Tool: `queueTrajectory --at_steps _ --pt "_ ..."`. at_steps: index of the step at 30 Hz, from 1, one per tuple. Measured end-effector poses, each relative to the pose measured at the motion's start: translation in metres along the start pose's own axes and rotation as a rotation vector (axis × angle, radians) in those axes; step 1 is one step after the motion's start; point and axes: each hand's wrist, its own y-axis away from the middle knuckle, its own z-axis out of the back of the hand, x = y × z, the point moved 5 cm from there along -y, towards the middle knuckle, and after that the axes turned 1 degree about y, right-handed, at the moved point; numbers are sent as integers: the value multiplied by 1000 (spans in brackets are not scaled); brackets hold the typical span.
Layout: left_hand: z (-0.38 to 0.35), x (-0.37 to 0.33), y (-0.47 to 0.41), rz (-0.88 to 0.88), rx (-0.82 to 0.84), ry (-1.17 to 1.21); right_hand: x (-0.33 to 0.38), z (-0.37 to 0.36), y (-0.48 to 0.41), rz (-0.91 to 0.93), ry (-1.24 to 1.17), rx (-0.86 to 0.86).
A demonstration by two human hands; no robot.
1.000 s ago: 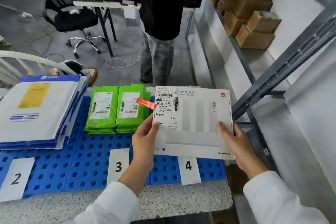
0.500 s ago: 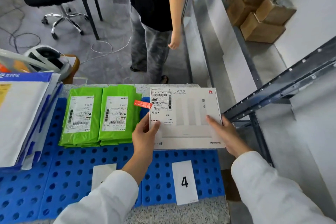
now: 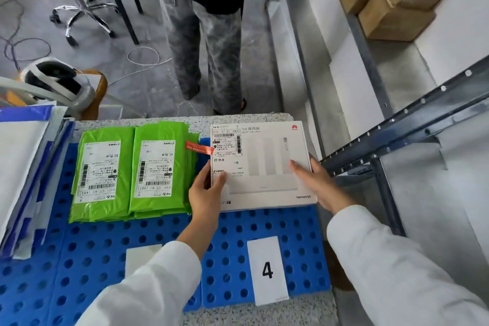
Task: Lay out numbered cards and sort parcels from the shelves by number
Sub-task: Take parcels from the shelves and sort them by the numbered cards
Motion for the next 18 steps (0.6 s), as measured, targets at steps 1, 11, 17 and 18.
queueTrajectory --at_steps 1,11,17,18 --pt "-1 2 -1 -2 0 -7 -3 1 -4 0 16 -4" --pt "6 -5 -3 -2 -84 -62 -3 0 -1 59 241 -71" --pt "11 -54 8 -103 -80 -173 37 7 30 240 487 -126" --pt "8 -65 12 -151 -24 -242 45 8 38 283 513 -130"
